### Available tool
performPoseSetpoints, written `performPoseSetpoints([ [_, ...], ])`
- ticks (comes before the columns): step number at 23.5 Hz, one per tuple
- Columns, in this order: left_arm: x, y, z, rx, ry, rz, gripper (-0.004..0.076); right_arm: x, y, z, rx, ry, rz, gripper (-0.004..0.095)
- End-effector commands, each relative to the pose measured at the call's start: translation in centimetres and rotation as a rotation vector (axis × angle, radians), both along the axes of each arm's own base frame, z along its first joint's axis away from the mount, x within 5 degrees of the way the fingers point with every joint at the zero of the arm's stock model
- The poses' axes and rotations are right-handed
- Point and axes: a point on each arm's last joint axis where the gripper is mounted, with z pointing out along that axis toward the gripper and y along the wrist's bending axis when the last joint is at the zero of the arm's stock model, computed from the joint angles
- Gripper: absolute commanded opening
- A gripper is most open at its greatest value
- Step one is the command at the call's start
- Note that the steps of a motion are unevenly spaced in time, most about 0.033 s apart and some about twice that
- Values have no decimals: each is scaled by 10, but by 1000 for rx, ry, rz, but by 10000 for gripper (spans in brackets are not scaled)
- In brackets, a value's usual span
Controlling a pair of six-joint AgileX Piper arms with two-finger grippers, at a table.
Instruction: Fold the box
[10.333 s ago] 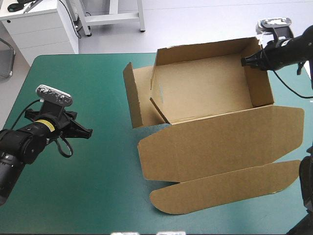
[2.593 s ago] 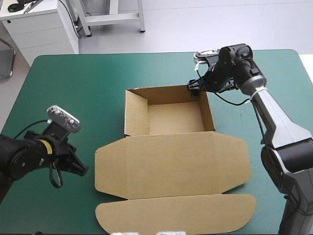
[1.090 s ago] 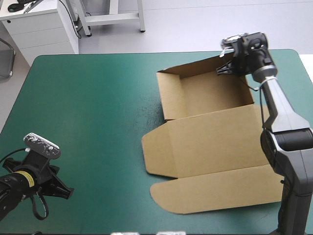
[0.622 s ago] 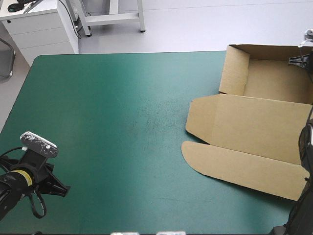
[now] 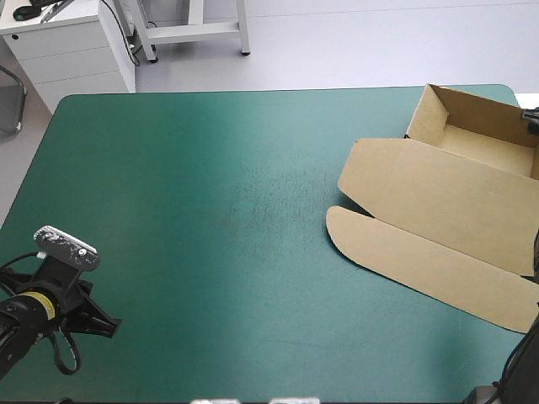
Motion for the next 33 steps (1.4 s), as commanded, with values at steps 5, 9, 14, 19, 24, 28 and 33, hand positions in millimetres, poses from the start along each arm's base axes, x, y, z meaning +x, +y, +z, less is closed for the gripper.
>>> performPoseSetpoints([
  [5,3,0,9,-16,-65,5,-8,-43,24,107,-67,-269,20,662],
  [9,3,0,9,-16,-65,5,-8,-61,47,134,43,-339,74,353],
  [14,5,-1,11,-26,-93,-3,-8,-77,102,161,166,-384,294,2],
  [19,9,-4,15,-56,-147,-12,-8,-77,162,155,163,-319,448,0],
  [24,11,-7,15,-85,-170,-28,-8,-87,219,137,73,-192,576,0],
  [28,15,-14,-2,-131,-157,-54,-8,-113,261,129,82,-148,690,-1],
  [33,17,-17,-27,-127,-112,-66,-8,-157,274,121,109,-199,731,-1],
])
